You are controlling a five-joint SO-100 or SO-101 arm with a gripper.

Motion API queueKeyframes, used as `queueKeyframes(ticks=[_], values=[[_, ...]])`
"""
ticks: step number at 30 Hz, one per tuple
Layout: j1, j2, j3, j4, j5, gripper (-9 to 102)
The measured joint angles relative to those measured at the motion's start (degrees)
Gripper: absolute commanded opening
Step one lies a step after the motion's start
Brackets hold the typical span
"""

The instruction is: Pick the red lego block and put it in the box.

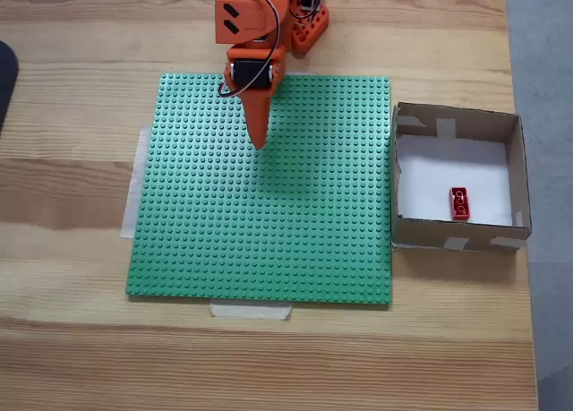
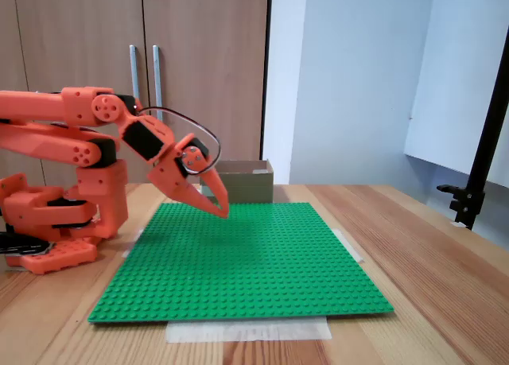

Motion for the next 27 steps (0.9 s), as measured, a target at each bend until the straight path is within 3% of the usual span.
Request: queueKeyframes(ticks=[27], values=[[-1.2,11.2,12.0,1.6,-1.8,-1]])
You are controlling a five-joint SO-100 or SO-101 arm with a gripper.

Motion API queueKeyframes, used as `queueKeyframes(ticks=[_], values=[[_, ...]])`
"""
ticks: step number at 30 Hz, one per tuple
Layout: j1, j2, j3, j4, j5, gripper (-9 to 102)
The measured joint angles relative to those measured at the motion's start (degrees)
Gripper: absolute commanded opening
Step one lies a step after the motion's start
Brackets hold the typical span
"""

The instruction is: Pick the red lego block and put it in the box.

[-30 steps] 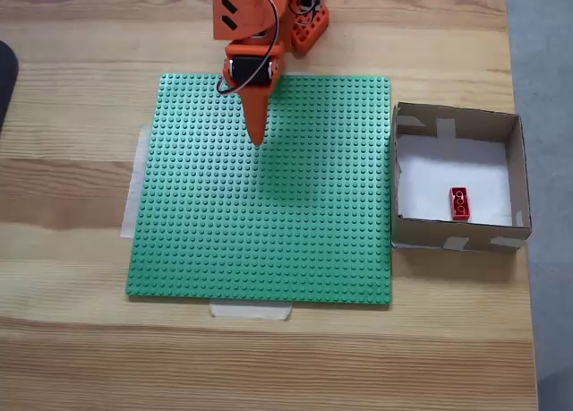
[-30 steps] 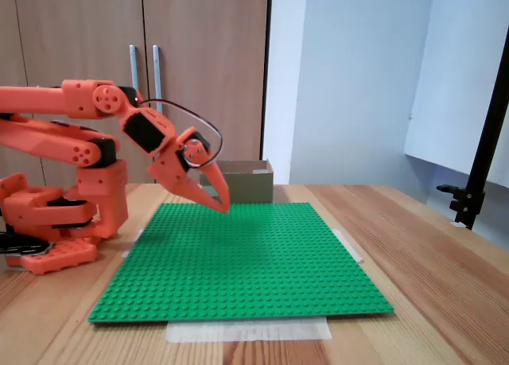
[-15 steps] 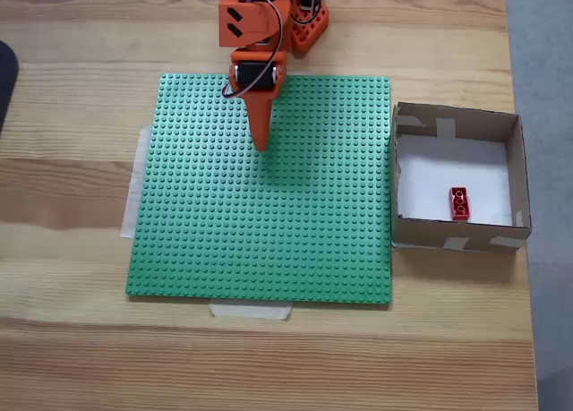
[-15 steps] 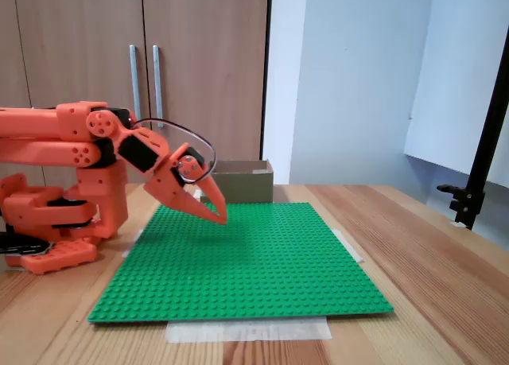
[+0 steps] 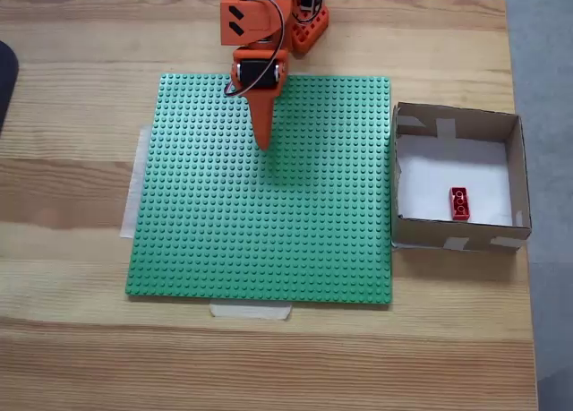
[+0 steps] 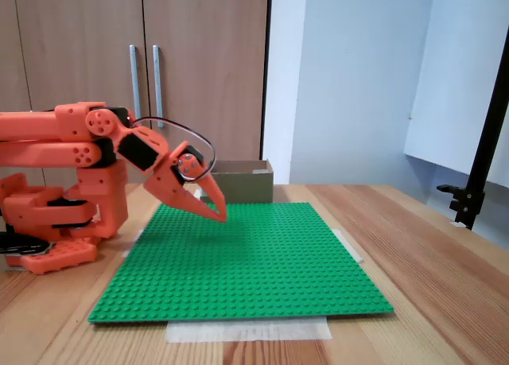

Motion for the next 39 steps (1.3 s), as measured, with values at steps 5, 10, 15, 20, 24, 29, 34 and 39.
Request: queueKeyframes(ticks=[5,10,15,20,24,29,34,39], values=[[-0.2,0.1,1.3,0.0,0.1,-1],[-0.2,0.1,1.7,0.0,0.1,-1],[-0.2,0.1,1.7,0.0,0.1,-1],[-0.2,0.1,1.7,0.0,-0.4,-1],[-0.2,0.1,1.7,0.0,-0.4,-1],[-0.2,0.1,1.7,0.0,-0.4,-1],[-0.2,0.1,1.7,0.0,-0.4,-1],[-0.2,0.1,1.7,0.0,-0.4,-1]])
